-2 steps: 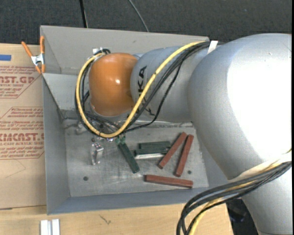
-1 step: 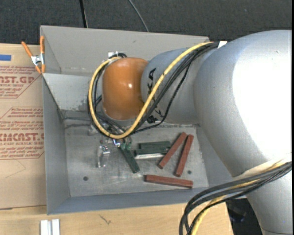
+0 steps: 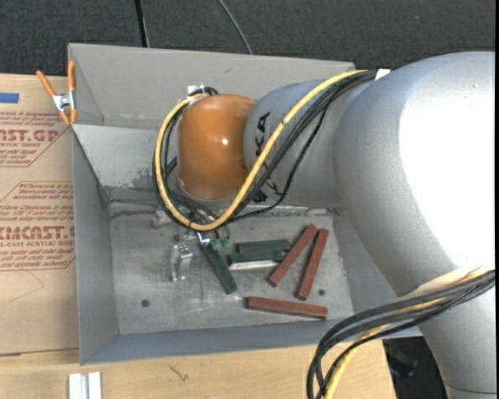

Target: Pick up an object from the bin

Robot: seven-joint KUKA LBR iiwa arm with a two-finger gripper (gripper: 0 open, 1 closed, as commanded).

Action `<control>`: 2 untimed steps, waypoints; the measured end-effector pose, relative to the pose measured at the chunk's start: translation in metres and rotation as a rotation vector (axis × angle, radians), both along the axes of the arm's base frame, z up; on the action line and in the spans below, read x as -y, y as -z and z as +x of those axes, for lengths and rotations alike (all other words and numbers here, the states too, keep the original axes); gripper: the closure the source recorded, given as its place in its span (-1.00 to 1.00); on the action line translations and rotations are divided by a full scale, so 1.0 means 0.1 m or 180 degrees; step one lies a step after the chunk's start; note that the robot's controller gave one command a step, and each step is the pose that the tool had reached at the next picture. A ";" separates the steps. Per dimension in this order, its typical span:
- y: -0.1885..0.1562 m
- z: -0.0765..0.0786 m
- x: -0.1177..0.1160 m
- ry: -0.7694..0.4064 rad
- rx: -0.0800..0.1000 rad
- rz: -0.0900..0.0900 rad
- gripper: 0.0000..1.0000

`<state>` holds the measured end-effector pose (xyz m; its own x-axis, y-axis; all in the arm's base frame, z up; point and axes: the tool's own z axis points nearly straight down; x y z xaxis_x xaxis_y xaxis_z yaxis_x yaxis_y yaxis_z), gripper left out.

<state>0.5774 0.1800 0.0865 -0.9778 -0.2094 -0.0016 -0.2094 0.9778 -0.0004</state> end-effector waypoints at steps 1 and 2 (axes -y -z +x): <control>-0.02 0.10 0.31 -0.1202 0.0005 0.0004 -1.00; 0.09 0.10 0.58 -0.0898 0.0014 0.0023 -1.00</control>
Offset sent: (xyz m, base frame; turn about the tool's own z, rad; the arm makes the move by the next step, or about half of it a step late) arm 0.0082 -0.0707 -0.0165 -0.2533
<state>0.5875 0.1222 0.0779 -0.8809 -0.4732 -0.0083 -0.4732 0.8809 0.0047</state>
